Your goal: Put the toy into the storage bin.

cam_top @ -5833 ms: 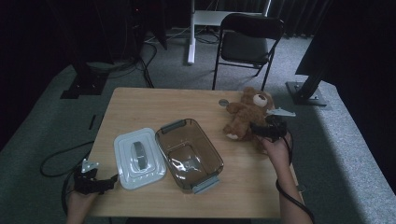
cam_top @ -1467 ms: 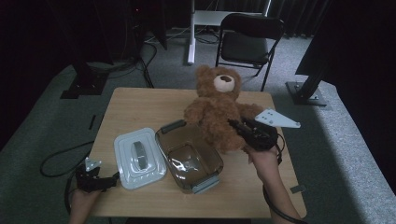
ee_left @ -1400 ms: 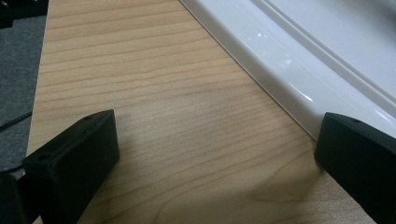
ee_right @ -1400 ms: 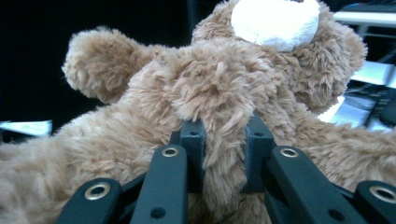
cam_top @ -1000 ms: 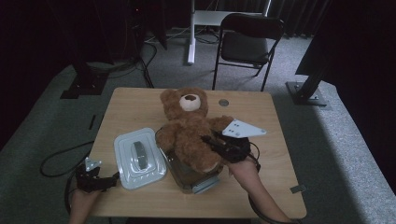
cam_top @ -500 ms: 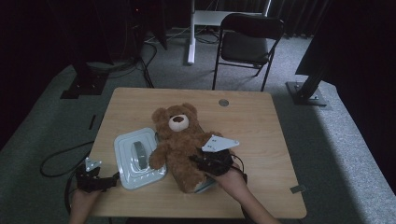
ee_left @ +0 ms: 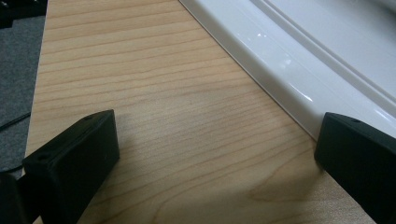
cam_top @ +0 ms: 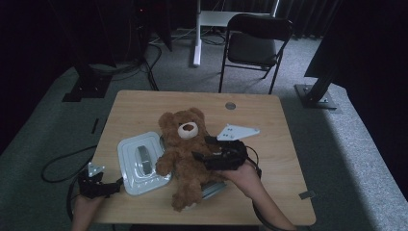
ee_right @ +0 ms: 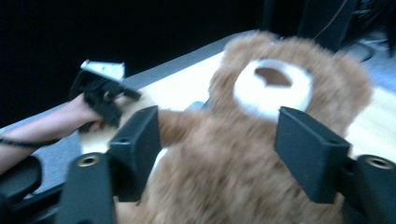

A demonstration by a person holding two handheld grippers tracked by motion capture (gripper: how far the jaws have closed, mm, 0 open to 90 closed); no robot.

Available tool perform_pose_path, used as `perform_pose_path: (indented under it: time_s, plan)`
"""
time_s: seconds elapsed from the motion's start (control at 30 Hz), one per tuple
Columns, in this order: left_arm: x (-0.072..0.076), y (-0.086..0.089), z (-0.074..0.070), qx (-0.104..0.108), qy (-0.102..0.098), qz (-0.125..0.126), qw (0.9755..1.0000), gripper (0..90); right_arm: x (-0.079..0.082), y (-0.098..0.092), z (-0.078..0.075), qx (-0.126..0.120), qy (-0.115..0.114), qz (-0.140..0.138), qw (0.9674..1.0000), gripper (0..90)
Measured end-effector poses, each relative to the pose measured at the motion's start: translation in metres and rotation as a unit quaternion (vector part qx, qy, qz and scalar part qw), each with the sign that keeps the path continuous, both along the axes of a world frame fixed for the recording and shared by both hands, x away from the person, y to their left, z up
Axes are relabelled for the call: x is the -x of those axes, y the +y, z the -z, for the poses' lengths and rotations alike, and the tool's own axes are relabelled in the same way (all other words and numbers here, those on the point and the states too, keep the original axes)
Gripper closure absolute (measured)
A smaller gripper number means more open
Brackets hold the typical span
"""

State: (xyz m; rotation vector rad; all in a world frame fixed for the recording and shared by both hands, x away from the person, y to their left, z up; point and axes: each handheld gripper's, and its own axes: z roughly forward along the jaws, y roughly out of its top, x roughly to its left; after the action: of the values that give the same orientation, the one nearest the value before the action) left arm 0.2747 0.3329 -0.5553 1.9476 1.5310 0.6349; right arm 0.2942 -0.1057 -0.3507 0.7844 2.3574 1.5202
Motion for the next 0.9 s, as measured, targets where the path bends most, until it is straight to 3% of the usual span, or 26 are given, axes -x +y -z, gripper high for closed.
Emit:
perform_pose_path:
  time_s: [0.1, 0.2, 0.53, 0.63, 0.73, 0.8, 0.9]
  plan:
    - [0.0, 0.0, 0.0, 0.0, 0.0, 0.0, 1.0, 0.6, -0.009, 0.003, -0.008, 0.003, 0.001, 0.012, 0.9999, 22.9]
    - [0.0, 0.0, 0.0, 0.0, 0.0, 0.0, 1.0, 0.6, -0.029, 0.011, -0.015, 0.002, 0.013, 0.034, 0.9993, 20.1]
    - [0.0, 0.0, 0.0, 0.0, 0.0, 0.002, 1.0, 0.6, -0.074, 0.047, -0.009, -0.004, 0.061, 0.057, 0.9965, 20.4]
    - [0.001, 0.0, 0.0, 0.0, 0.0, 0.002, 1.0, 0.6, -0.084, 0.057, -0.005, 0.02, 0.06, 0.082, 0.9947, 21.5]
    - [0.001, 0.0, 0.0, 0.001, -0.001, 0.003, 1.0, 0.6, -0.095, 0.067, 0.01, 0.051, 0.086, 0.087, 0.9912, 22.8]
    - [0.001, -0.001, 0.0, 0.001, -0.001, 0.003, 1.0, 0.6, -0.097, 0.07, 0.018, 0.069, 0.08, 0.094, 0.9899, 22.9]
    - [0.001, -0.001, 0.0, 0.001, -0.001, 0.003, 1.0, 0.6, -0.096, 0.07, 0.021, 0.074, 0.077, 0.095, 0.9898, 26.6]
